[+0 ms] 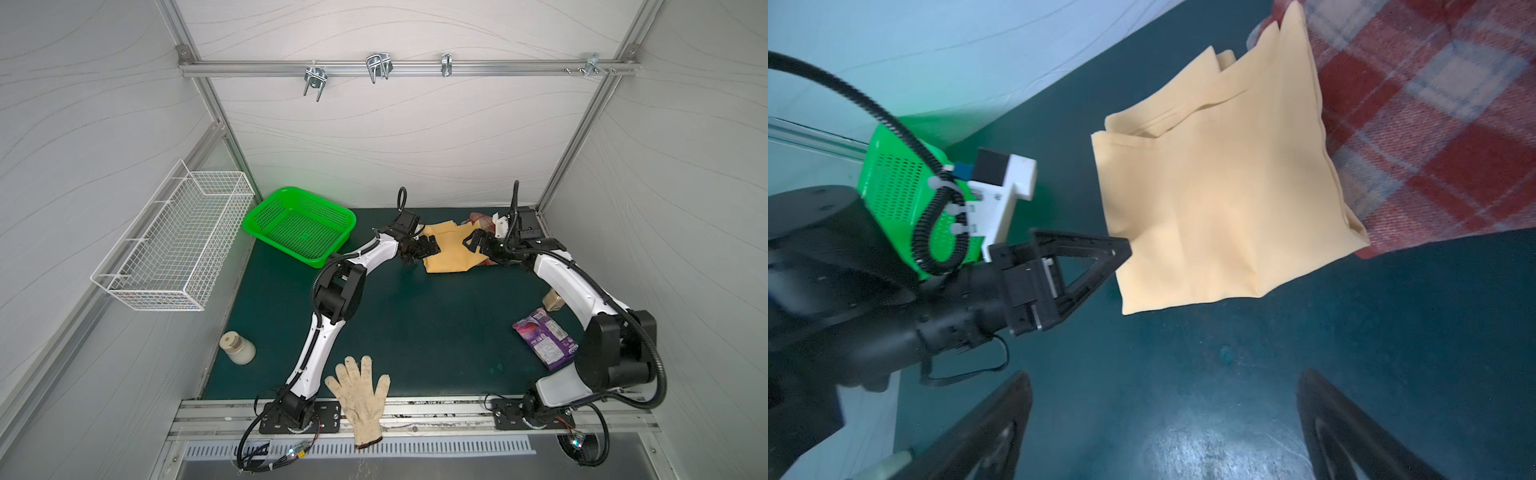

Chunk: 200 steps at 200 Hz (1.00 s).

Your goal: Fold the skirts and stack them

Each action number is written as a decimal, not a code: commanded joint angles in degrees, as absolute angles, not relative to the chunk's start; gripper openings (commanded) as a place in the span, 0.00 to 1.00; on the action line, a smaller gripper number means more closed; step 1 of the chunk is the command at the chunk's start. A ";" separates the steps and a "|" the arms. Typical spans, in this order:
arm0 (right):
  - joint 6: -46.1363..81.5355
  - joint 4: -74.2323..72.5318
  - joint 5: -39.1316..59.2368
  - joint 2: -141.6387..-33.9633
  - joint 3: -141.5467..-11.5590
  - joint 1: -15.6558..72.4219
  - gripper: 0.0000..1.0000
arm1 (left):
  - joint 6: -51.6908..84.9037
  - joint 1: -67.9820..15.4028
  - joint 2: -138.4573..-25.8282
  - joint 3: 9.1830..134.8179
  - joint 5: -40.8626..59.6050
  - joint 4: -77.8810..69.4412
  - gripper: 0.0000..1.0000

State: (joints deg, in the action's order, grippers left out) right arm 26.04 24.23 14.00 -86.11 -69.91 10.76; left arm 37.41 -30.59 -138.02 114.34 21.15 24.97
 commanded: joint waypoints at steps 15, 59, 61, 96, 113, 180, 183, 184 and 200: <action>27.28 22.35 16.97 -82.23 -68.49 10.42 0.99 | 37.10 -31.11 -142.96 121.08 15.66 33.47 0.90; 28.39 21.72 19.16 -79.94 -66.65 10.46 0.99 | 38.71 -31.03 -145.63 122.73 13.09 33.26 0.68; 28.41 21.82 19.16 -79.82 -66.54 10.50 0.99 | 38.68 -31.03 -145.88 123.01 13.03 33.36 0.66; 28.13 22.20 19.81 -77.90 -65.10 10.71 0.99 | 41.25 -31.02 -148.37 124.88 16.05 30.89 0.50; 27.88 22.02 20.15 -77.22 -63.97 10.69 0.99 | 42.35 -31.02 -149.28 125.87 17.79 30.14 0.38; 27.41 20.09 20.52 -76.45 -59.67 10.65 0.99 | 41.73 -29.83 -143.09 120.91 16.47 33.09 0.00; 27.42 20.01 20.63 -76.53 -59.53 10.66 0.99 | 41.69 -29.68 -142.35 120.16 16.03 33.25 0.00; 27.42 19.94 20.60 -76.54 -59.47 10.69 0.99 | 41.63 -29.60 -141.97 119.76 15.88 33.28 0.00; 27.76 19.08 21.07 -77.45 -58.63 10.64 0.99 | 41.37 -28.30 -136.49 113.30 13.90 32.78 0.00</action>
State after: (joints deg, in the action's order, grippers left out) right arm 27.68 21.32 19.88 -77.73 -59.66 10.76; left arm 42.04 -29.85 -143.57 119.68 16.97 28.97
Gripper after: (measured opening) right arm 0.993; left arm 0.053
